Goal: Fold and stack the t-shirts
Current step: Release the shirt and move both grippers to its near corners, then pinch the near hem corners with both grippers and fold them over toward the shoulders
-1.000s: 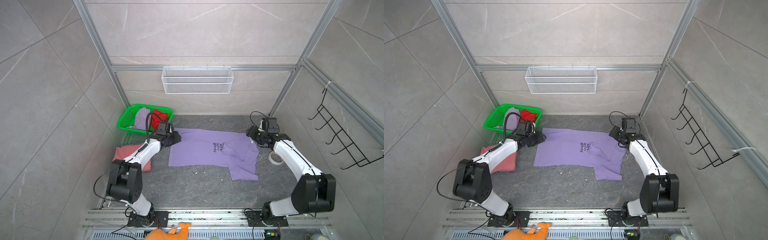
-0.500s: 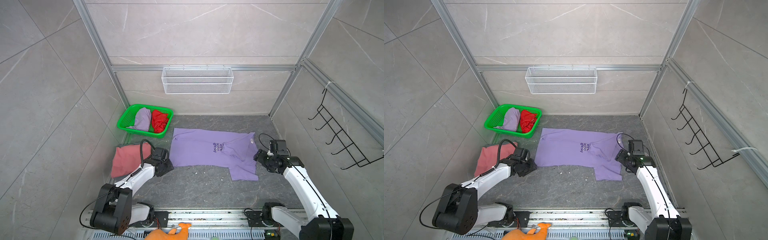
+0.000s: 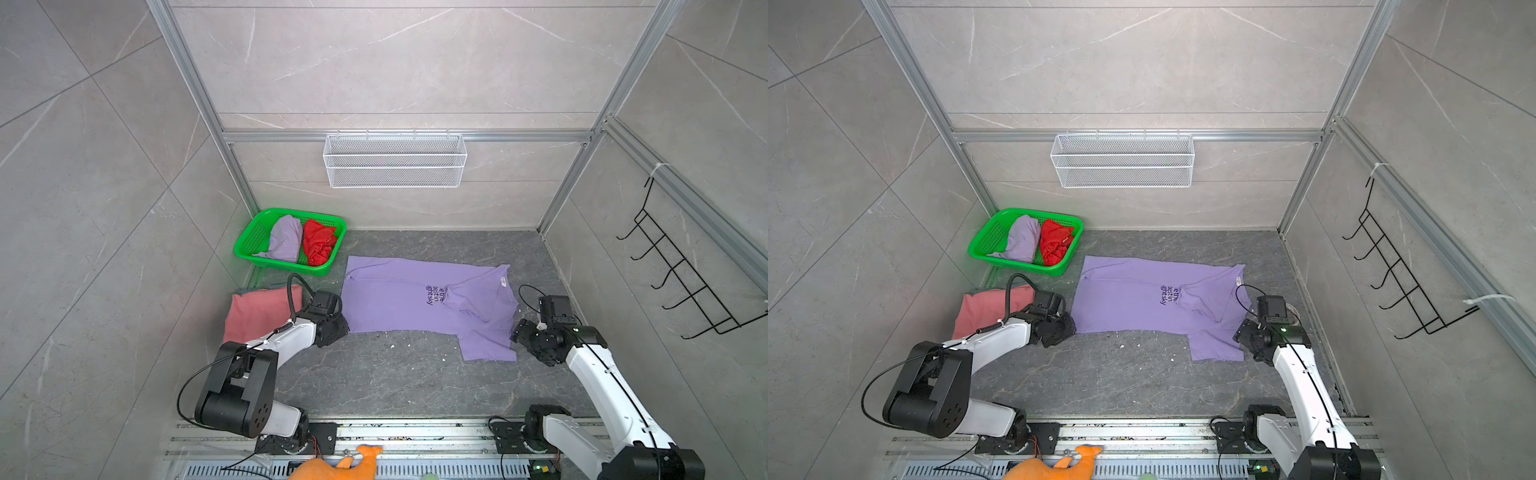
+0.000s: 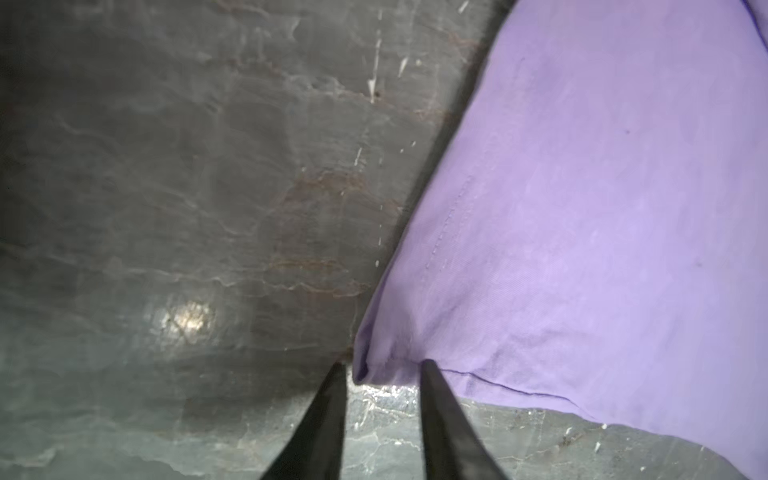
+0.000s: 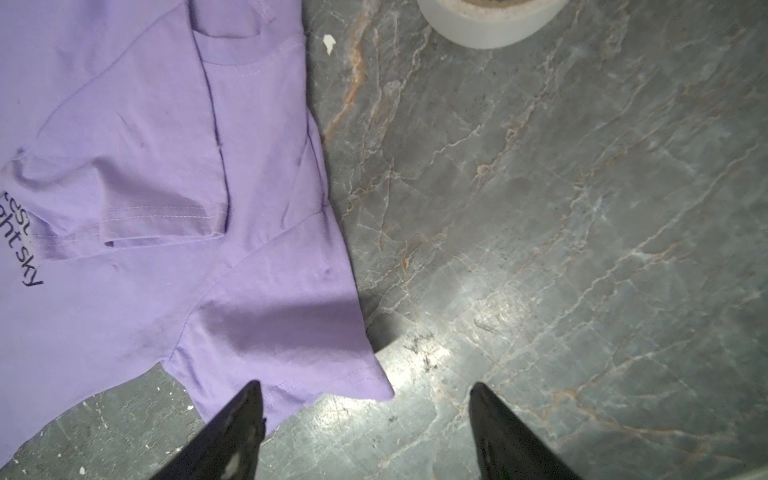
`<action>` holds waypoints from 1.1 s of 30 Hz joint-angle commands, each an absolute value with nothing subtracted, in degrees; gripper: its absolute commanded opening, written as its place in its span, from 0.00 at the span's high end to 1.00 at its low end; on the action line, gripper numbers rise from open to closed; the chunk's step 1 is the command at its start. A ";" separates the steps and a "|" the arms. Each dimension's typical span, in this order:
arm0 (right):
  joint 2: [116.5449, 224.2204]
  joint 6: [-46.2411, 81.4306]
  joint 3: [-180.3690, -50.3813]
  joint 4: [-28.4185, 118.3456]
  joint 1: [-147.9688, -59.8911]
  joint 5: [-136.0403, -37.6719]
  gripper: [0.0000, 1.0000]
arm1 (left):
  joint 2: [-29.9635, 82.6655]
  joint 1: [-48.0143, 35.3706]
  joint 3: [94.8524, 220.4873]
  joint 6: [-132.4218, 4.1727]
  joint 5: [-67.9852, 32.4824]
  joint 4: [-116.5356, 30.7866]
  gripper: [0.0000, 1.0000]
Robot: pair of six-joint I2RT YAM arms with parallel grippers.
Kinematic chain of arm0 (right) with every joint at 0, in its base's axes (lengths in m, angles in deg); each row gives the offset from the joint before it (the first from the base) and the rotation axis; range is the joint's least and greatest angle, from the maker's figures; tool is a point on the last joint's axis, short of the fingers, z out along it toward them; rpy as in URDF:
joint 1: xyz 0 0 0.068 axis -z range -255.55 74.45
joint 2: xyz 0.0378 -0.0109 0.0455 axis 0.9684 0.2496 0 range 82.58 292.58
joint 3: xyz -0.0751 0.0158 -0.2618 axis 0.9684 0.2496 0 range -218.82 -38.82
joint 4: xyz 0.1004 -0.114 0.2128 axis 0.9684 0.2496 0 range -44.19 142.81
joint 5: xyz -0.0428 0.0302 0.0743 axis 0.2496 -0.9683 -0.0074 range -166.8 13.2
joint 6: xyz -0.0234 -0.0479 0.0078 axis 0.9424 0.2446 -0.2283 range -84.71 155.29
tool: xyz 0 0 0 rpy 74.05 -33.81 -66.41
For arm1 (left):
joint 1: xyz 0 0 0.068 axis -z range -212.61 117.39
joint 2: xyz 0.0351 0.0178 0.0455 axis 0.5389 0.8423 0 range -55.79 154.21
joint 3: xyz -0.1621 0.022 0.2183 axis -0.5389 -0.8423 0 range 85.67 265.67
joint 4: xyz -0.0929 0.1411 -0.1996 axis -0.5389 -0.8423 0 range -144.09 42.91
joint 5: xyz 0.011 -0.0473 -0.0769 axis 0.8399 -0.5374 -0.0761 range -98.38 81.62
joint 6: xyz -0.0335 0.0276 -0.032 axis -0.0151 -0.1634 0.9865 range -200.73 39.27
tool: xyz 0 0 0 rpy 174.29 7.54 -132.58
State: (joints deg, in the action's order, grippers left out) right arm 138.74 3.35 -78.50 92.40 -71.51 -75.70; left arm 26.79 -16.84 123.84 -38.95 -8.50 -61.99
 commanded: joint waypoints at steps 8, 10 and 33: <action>143.34 -2.64 -71.94 85.98 -71.12 -85.42 0.34 | 26.20 -16.66 125.79 -39.54 -7.03 -61.24 0.93; 143.85 -3.50 -70.94 84.88 -71.15 -86.00 0.36 | 26.47 -16.64 126.10 -39.77 -6.97 -61.40 0.94; 131.99 -4.56 -74.93 87.25 -71.28 -91.98 0.98 | 24.23 -16.63 128.30 -42.10 -8.59 -65.29 1.00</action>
State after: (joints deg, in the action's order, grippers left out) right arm 134.50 -4.17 -71.40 83.09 -71.34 -90.61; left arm 27.19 -16.84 125.72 -39.78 -8.04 -62.89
